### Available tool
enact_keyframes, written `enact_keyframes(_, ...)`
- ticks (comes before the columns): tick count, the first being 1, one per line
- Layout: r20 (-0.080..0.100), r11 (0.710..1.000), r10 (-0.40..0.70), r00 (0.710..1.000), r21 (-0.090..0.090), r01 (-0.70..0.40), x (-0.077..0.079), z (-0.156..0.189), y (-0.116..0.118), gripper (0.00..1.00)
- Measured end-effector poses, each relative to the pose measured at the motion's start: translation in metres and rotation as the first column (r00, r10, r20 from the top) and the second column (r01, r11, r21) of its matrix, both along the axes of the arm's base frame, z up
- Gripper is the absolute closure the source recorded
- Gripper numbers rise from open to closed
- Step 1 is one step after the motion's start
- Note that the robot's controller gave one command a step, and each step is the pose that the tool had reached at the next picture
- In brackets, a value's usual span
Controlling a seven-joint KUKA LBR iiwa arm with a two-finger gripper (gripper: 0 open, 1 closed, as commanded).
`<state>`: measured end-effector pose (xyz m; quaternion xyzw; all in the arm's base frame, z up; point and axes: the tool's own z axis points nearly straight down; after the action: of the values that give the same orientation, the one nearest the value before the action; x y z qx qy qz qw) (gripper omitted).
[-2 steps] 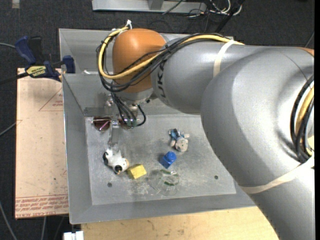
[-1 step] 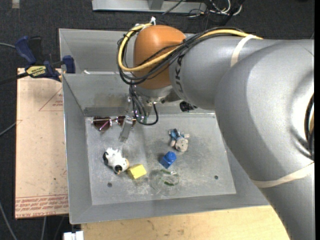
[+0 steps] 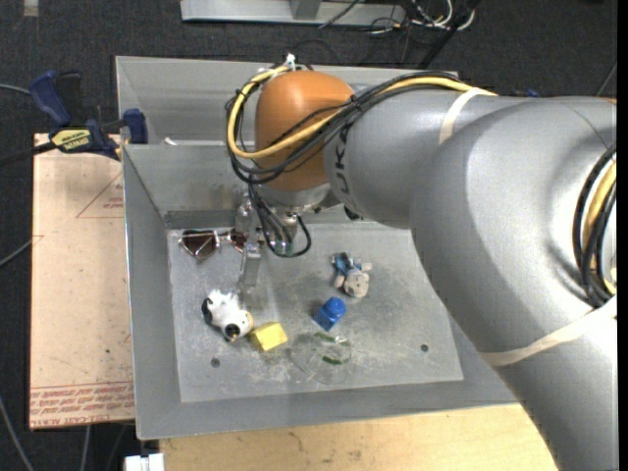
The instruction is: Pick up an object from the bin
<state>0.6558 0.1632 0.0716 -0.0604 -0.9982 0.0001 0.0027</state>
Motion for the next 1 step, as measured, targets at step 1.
enact_keyframes(1, 0.007, 0.938, -0.346, 0.938, 0.003, 0.346, 0.0012, -0.0016, 0.0539, 1.00)
